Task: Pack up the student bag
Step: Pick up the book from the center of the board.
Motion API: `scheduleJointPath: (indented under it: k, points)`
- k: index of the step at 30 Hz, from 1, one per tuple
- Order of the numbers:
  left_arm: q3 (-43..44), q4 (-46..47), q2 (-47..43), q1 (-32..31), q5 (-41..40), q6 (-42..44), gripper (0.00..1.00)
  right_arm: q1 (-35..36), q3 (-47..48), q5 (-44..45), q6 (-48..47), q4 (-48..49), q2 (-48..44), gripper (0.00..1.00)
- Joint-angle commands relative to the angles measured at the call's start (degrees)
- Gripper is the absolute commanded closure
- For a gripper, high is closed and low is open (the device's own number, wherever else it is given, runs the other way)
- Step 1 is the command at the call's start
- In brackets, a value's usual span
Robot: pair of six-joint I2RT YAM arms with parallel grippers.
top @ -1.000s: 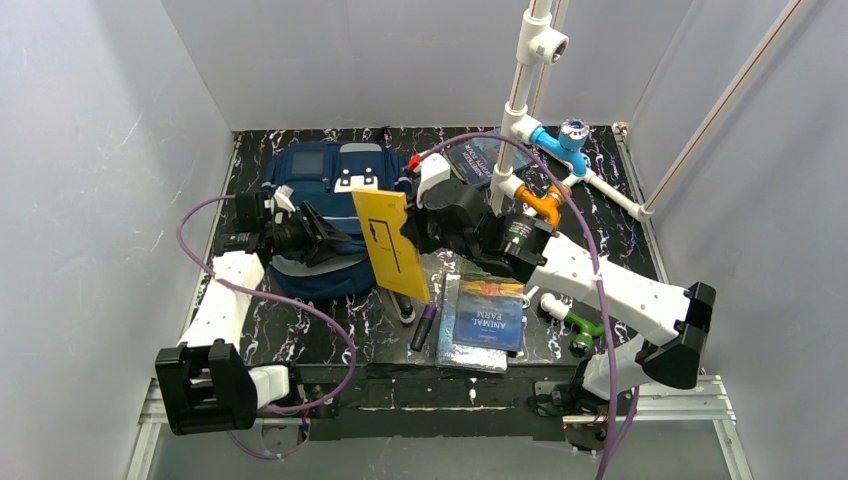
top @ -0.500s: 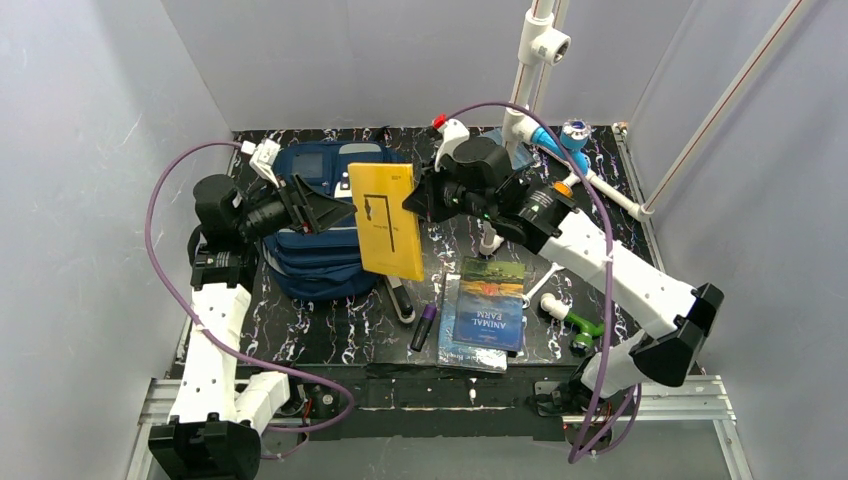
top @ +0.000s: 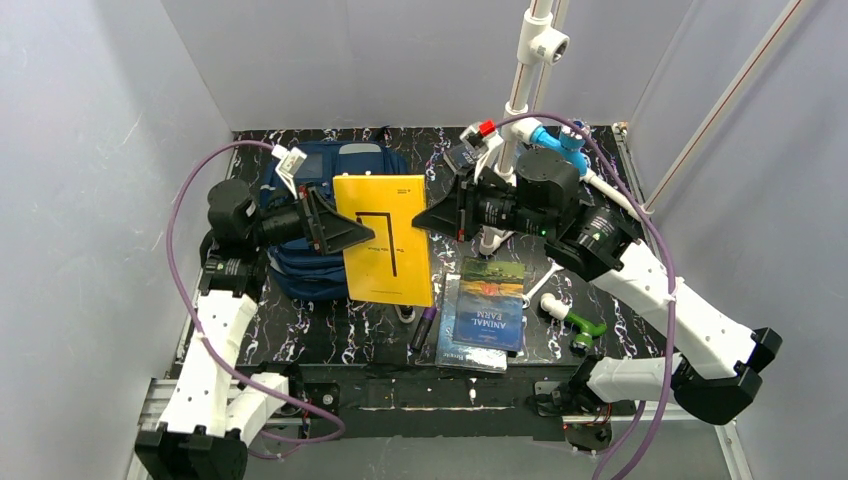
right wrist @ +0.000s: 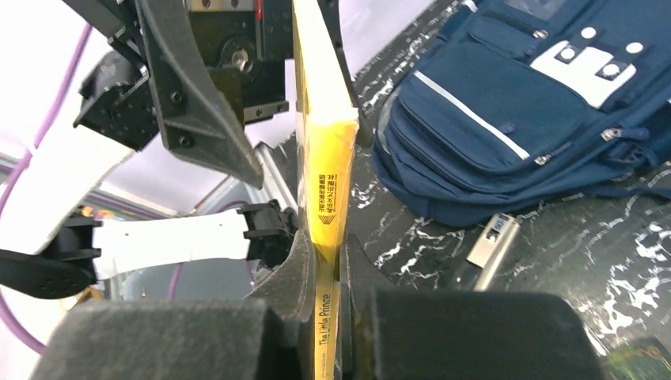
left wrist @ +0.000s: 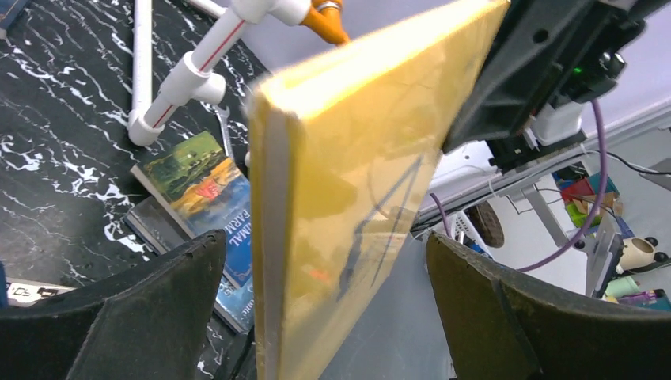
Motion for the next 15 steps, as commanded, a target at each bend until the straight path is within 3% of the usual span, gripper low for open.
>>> scheduleJointPath:
  k: [1, 5, 8, 10, 13, 15]
  points:
    - [-1.2, 2.4, -6.8, -1.5, 1.9, -3.8, 0.03, -1.4, -0.2, -6.3, 3.2, 12.1, -2.9, 0.99]
    - [-3.1, 2.7, -9.3, -2.2, 3.2, -7.1, 0.03, -3.0, -1.2, -9.7, 5.1, 16.0, -3.7, 0.99]
    - [-3.5, 3.1, -10.6, -2.7, 3.3, -9.2, 0.12, -4.7, -2.2, -14.6, 8.8, 20.8, -3.3, 0.99]
    - [-2.6, 3.3, -11.2, -2.8, 2.8, -10.2, 0.23, -5.5, -3.0, -17.2, 10.8, 24.2, -3.1, 0.99]
    - [-1.3, 3.3, -11.7, -2.8, 1.8, -11.4, 0.49, -7.0, -4.4, -18.8, 12.5, 26.6, -3.0, 0.99]
    - [-0.7, 3.3, -11.4, -2.8, 0.7, -12.1, 0.55, -7.7, -5.1, -19.7, 13.7, 27.9, -2.8, 0.99]
